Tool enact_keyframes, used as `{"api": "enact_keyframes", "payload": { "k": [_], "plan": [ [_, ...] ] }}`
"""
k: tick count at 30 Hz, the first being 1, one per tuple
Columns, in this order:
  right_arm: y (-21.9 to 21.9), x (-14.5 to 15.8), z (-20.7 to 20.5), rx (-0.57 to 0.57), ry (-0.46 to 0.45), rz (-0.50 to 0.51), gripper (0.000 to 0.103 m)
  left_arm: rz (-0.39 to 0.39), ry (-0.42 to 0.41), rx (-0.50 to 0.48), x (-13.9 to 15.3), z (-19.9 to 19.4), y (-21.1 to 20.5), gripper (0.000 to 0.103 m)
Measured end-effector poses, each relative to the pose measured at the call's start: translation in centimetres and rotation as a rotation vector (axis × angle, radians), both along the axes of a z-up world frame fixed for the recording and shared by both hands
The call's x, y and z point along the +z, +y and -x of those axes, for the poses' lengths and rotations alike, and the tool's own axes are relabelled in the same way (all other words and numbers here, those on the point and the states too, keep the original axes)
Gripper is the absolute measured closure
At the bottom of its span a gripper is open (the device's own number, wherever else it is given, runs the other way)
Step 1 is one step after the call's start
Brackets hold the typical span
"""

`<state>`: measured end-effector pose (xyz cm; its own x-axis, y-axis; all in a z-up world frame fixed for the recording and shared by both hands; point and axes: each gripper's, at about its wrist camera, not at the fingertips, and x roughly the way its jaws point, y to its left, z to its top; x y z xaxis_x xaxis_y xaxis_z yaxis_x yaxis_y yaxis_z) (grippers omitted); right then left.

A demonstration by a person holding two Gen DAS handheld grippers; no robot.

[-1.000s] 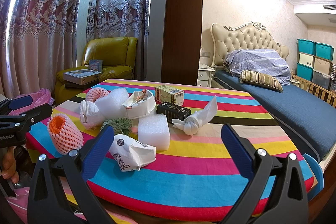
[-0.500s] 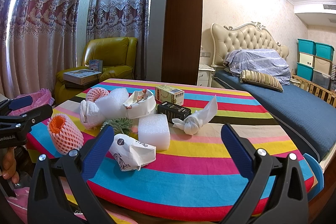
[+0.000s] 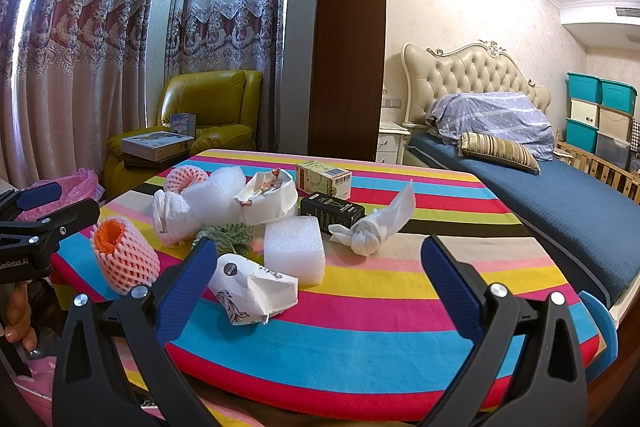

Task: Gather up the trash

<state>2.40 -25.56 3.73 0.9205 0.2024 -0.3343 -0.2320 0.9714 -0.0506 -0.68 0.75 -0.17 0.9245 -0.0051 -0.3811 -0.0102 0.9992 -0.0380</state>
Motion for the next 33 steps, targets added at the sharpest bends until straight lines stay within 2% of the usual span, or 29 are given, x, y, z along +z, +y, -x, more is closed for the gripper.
{"api": "enact_keyframes", "payload": {
  "k": [19,26,29,33],
  "plan": [
    [0.4,-0.5,-0.1,0.021,0.024,-0.007,0.004,0.011,-0.019,0.013,0.1,0.5,0.5,0.007],
    [1.7,-1.5,-1.5,0.086,0.099,0.026,0.004,0.017,-0.059,0.028,0.8,0.8,2.7,0.007],
    [2.4,-2.2,-2.8,0.129,0.163,0.034,0.004,-0.048,-0.033,0.041,0.1,0.5,3.9,0.007],
    [4.0,-3.2,-3.8,0.181,0.212,0.069,0.005,-0.046,0.049,0.046,-2.2,0.0,5.1,0.007]
  ]
}}
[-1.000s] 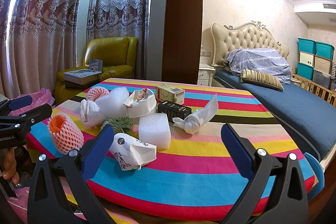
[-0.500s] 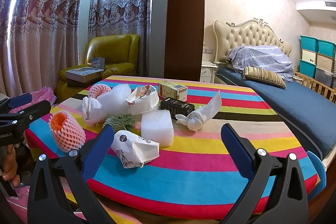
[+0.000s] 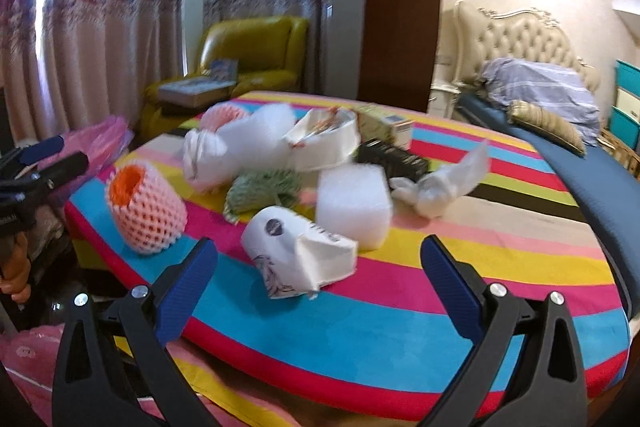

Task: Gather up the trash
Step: 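Grasp the orange foam fruit net with left tool while right tool grasps white paper bag, then carry the foam net to the pink bin and open the left tool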

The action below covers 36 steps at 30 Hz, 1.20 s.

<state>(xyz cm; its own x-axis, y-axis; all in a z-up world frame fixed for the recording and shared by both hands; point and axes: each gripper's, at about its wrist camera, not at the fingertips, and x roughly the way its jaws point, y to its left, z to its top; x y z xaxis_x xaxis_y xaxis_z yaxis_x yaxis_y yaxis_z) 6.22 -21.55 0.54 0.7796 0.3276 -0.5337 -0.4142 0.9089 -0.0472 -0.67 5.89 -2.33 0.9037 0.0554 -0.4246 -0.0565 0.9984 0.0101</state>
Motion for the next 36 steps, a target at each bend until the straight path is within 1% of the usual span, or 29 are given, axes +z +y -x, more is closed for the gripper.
{"api": "enact_keyframes", "payload": {
  "k": [4,6,7,8,11,12,14,16,18,20,22,24,28,32,36],
  "plan": [
    [1.6,-1.2,-1.6,0.031,0.056,0.05,0.008,0.034,0.073,-0.026,-2.0,-0.7,0.6,0.007],
    [2.3,-1.7,-2.4,0.032,0.071,0.082,0.008,0.045,0.096,-0.05,-2.3,-1.2,0.5,0.007],
    [2.7,-2.0,-2.8,0.033,0.076,0.104,0.011,0.041,0.1,-0.062,-2.4,-1.4,0.3,0.007],
    [2.9,-2.3,-3.0,0.036,0.081,0.114,0.012,0.032,0.101,-0.072,-2.4,-1.6,0.0,0.007],
    [3.7,-3.2,-3.8,0.051,0.102,0.145,0.024,-0.016,0.108,-0.126,-2.6,-2.2,-1.6,0.007],
    [3.8,-3.5,-3.9,0.053,0.11,0.149,0.029,-0.036,0.113,-0.141,-2.7,-2.6,-2.1,0.007],
    [3.6,-3.7,-3.9,0.057,0.109,0.136,0.033,-0.067,0.121,-0.161,-3.1,-3.2,-2.9,0.007],
    [3.2,-3.6,-3.8,0.058,0.1,0.114,0.063,-0.087,0.142,-0.163,-3.6,-4.3,-3.4,0.008],
    [2.6,-3.6,-3.8,0.041,0.097,0.103,0.064,-0.085,0.163,-0.179,-3.9,-5.3,-3.6,0.023],
    [2.2,-3.6,-3.9,0.035,0.099,0.077,0.065,-0.083,0.178,-0.19,-4.2,-5.8,-3.8,0.032],
    [1.5,-3.5,-3.9,0.031,0.099,0.06,0.066,-0.093,0.17,-0.188,-4.3,-5.9,-3.9,0.04],
    [1.3,-3.3,-3.5,0.031,0.086,0.045,0.066,-0.116,0.152,-0.188,-4.2,-5.5,-4.1,0.051],
    [1.2,-2.7,-2.8,0.039,0.049,0.036,0.066,-0.125,0.124,-0.178,-3.8,-4.7,-4.0,0.054],
    [1.5,-1.8,-1.7,0.056,-0.002,0.052,0.066,-0.109,0.078,-0.152,-3.0,-3.7,-3.2,0.054],
    [2.1,-1.5,-1.4,0.069,-0.022,0.064,0.066,-0.096,0.045,-0.129,-2.5,-2.8,-2.4,0.054]
  ]
}}
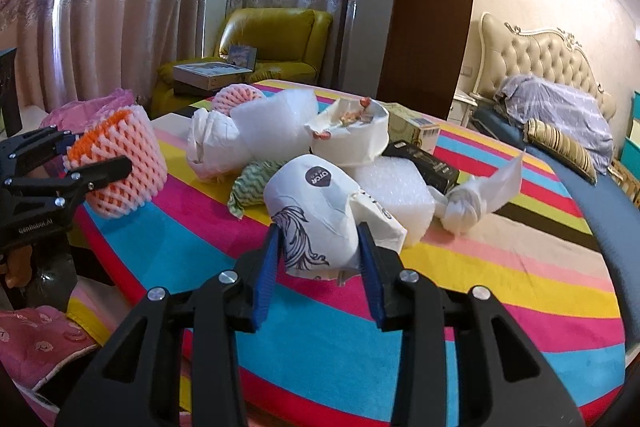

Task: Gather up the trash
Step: 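Carry the foam net to the pink bin and open the left tool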

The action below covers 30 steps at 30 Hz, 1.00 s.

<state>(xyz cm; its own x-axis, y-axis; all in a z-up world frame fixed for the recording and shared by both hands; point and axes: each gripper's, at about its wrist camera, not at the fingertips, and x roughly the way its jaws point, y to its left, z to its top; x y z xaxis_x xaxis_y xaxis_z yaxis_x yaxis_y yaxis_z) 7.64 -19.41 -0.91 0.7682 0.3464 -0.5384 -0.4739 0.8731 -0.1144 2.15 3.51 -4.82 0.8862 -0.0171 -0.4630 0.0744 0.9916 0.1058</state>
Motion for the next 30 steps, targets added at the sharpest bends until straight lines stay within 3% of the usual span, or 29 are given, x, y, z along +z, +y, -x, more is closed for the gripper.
{"api": "enact_keyframes", "payload": {
  "k": [7,14,20,30],
  "plan": [
    [1.6,0.9,0.4,0.049,-0.019,0.015,0.066,0.026,-0.043,0.053,1.2,0.5,1.4,0.054],
    [5.2,2.7,-0.3,0.173,0.0,-0.032,0.066,0.008,-0.122,0.139,3.4,2.1,4.1,0.054],
    [10.3,4.1,-0.1,0.31,-0.02,-0.02,0.066,0.015,-0.156,0.262,4.8,3.6,8.8,0.053],
    [19.7,4.9,-0.5,0.459,-0.047,0.036,0.066,0.053,-0.122,0.459,5.1,5.3,18.3,0.052]
  ]
}}
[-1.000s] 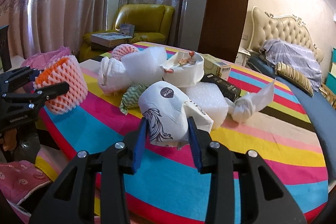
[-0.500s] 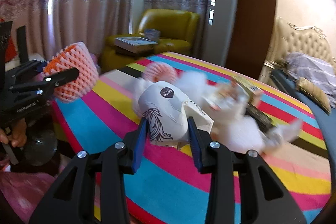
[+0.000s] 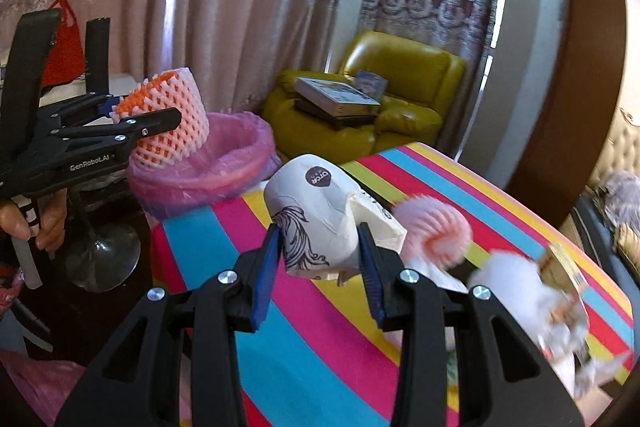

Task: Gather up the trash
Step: 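Carry the foam net to the pink bin and open the left tool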

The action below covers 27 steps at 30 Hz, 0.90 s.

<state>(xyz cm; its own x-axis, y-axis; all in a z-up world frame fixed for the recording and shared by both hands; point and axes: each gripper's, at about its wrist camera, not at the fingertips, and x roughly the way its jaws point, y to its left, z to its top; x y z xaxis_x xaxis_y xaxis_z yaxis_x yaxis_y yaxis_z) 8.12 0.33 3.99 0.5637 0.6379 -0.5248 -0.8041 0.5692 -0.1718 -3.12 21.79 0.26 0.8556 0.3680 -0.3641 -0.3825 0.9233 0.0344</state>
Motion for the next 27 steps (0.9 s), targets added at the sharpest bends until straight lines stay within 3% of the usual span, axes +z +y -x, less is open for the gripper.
{"api": "enact_keyframes", "payload": {
  "k": [8,14,19,27],
  "plan": [
    [6.4,0.7,-1.0,0.089,0.042,-0.016,0.066,0.052,0.005,0.096,-0.6,0.6,6.5,0.052],
    [12.3,0.6,-1.9,0.138,0.052,0.007,0.065,0.067,0.013,0.114,-0.9,-0.1,9.2,0.052],
    [15.9,0.6,-2.8,0.159,0.049,0.012,0.065,0.106,0.013,0.111,-1.2,-0.7,11.0,0.052],
    [19.5,-0.3,-3.4,0.187,0.048,0.045,0.065,0.101,0.031,0.093,-2.0,-1.4,11.7,0.051]
  ]
}}
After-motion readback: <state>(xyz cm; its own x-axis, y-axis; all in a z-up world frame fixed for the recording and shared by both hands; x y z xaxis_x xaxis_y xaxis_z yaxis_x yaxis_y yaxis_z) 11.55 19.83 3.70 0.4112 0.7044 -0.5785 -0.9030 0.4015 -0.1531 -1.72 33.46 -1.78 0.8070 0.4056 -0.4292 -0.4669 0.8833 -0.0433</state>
